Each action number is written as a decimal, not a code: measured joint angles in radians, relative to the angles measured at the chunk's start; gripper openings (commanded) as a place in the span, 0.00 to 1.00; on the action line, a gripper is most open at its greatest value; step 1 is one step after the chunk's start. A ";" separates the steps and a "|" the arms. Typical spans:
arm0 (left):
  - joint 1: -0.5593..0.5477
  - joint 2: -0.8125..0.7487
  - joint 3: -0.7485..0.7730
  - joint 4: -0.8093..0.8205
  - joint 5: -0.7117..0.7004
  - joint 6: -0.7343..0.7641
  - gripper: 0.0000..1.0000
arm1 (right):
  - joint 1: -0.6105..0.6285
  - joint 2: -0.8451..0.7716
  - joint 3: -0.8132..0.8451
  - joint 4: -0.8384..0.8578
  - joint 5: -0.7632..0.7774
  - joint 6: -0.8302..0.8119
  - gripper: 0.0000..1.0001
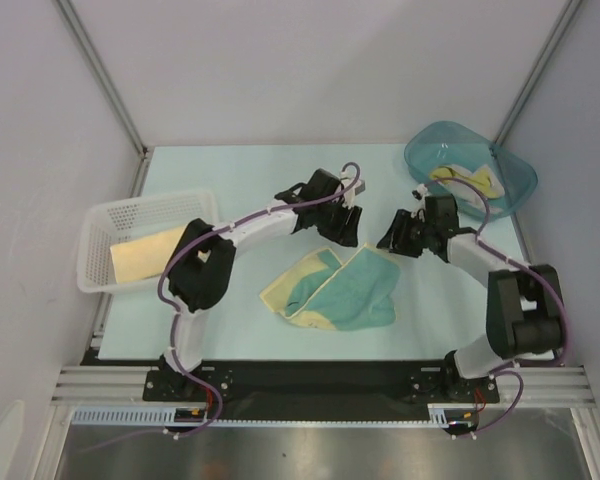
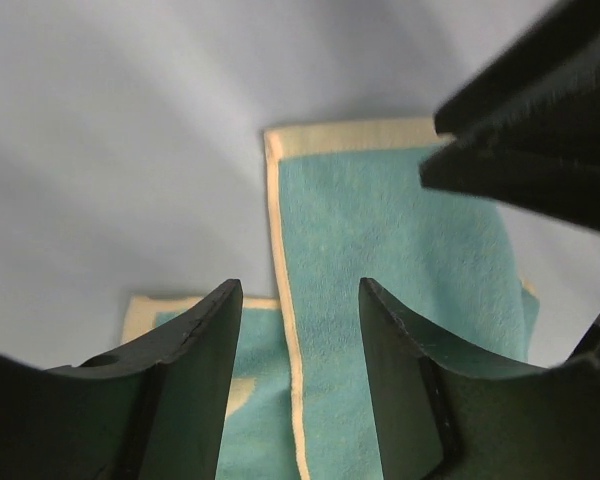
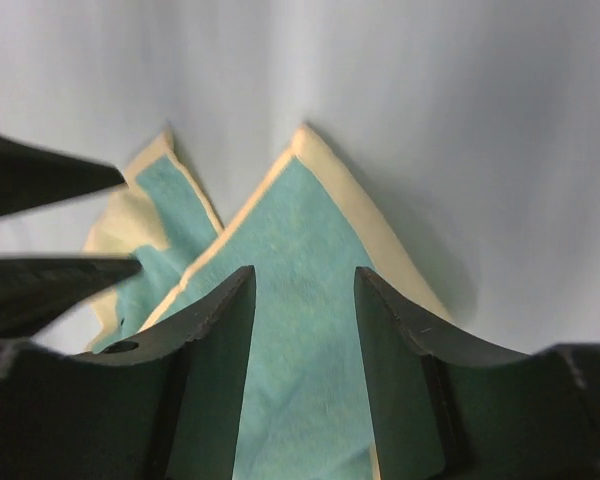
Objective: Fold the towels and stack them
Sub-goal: Flatten out the crumpled towel
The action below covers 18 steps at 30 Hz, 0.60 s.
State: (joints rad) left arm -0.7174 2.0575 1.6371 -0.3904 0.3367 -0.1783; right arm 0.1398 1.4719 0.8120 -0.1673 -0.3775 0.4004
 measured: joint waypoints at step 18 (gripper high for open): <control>0.059 -0.139 -0.331 0.210 0.212 -0.088 0.58 | -0.048 0.420 0.282 -0.130 -0.321 -0.317 0.40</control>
State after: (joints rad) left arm -0.6586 1.9182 1.3060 -0.1802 0.5488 -0.2665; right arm 0.0921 1.8919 1.0943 -0.2974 -0.6983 0.0830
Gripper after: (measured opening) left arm 0.573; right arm 0.474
